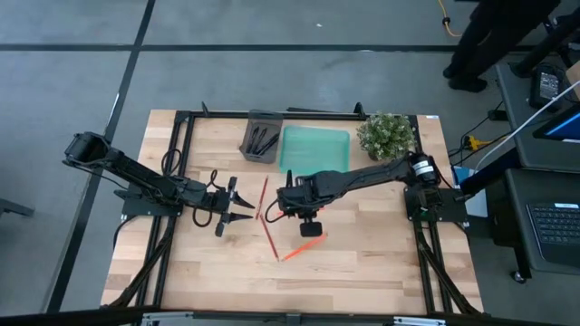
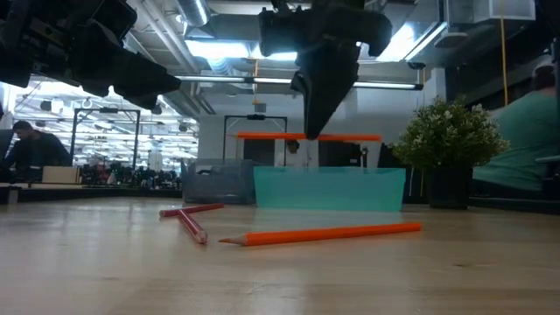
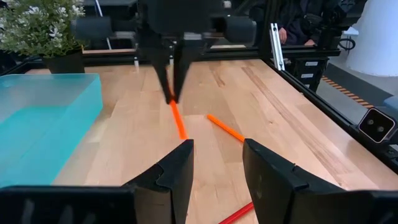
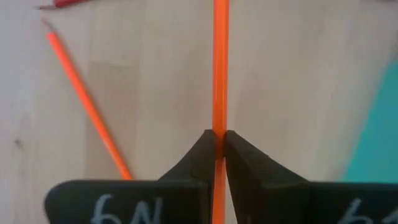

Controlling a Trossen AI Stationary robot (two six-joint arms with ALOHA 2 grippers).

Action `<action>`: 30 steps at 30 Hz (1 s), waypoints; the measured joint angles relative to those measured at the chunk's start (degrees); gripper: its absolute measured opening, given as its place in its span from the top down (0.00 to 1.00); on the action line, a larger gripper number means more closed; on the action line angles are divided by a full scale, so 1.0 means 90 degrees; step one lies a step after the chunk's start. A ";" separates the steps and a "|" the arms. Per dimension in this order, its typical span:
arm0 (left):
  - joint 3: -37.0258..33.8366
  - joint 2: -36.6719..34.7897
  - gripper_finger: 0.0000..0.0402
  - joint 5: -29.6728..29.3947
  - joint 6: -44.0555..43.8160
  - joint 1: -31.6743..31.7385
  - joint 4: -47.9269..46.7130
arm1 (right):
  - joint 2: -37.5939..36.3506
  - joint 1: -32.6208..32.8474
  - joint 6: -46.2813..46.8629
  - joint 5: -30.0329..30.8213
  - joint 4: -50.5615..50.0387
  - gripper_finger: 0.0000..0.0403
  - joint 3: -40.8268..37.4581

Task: Sort pens & pencils
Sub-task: Put the orange pencil into the green bin

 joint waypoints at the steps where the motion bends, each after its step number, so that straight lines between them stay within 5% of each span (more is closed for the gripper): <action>1: 0.0000 -0.0001 0.67 0.0000 0.0000 0.0001 0.0000 | 0.0000 -0.0038 -0.0003 0.0074 -0.0120 0.92 0.0050; 16: 0.0000 -0.0001 0.67 -0.0001 0.0000 0.0001 -0.0007 | -0.0010 -0.1042 -0.0161 0.0880 -0.0968 0.92 0.0166; 30: 0.0000 0.0000 0.67 -0.0001 0.0002 0.0001 -0.0093 | -0.0010 -0.1750 -0.0570 0.0897 -0.1000 0.95 0.0164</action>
